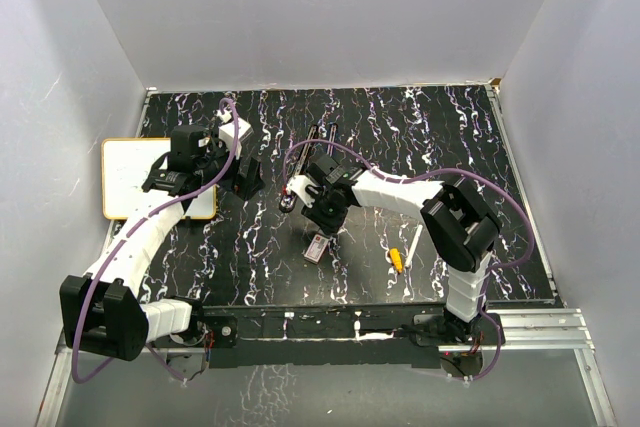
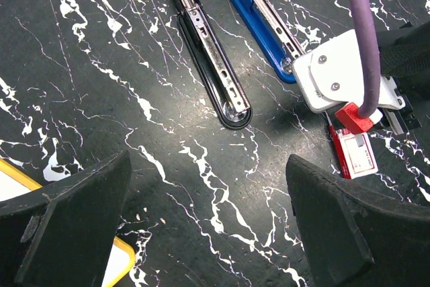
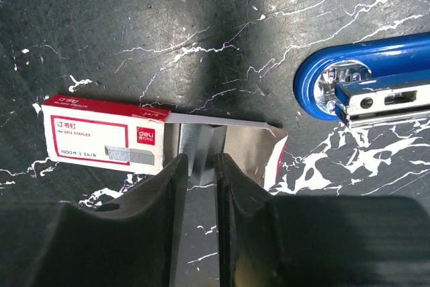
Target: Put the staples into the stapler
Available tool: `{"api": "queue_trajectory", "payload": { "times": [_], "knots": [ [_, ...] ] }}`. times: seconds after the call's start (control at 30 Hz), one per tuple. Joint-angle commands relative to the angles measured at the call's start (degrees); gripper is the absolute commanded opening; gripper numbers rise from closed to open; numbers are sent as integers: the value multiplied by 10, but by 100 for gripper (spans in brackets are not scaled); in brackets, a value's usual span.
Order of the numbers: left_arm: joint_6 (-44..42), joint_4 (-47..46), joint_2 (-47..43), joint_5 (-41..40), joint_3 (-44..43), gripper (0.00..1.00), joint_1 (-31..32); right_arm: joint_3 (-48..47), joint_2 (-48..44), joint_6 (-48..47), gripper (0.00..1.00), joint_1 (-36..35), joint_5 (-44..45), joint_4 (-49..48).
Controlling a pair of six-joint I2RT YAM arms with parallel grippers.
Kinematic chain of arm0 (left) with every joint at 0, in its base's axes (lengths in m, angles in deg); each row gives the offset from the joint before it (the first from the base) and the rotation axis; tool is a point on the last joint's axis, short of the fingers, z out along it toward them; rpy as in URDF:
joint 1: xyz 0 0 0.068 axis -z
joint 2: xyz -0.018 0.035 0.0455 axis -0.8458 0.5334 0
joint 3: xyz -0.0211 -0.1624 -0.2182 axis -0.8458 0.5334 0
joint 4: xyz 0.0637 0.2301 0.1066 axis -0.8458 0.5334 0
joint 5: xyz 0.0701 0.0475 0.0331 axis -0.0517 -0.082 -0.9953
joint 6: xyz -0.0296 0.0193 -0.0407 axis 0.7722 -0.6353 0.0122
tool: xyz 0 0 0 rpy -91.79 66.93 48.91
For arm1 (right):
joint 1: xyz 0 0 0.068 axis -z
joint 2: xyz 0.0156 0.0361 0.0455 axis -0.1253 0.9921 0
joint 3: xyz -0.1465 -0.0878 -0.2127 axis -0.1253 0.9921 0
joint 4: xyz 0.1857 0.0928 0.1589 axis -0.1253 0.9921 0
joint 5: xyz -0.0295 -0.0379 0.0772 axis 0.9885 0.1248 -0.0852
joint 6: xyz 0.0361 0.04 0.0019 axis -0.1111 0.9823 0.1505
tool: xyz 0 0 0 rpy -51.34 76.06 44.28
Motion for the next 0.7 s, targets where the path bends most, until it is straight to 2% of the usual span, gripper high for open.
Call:
{"api": "queue_trajectory", "payload": {
  "times": [0.0,0.5,0.67],
  "knots": [
    [-6,4,-24,15,4,97,-1,-19,-4,2,24,5,7,-13],
    [-7,4,-25,15,4,97,0,-33,-2,10,17,15,-1,-8],
    [-8,4,-25,15,5,97,-1,-35,3,11,25,16,-19,-4]
  ]
}}
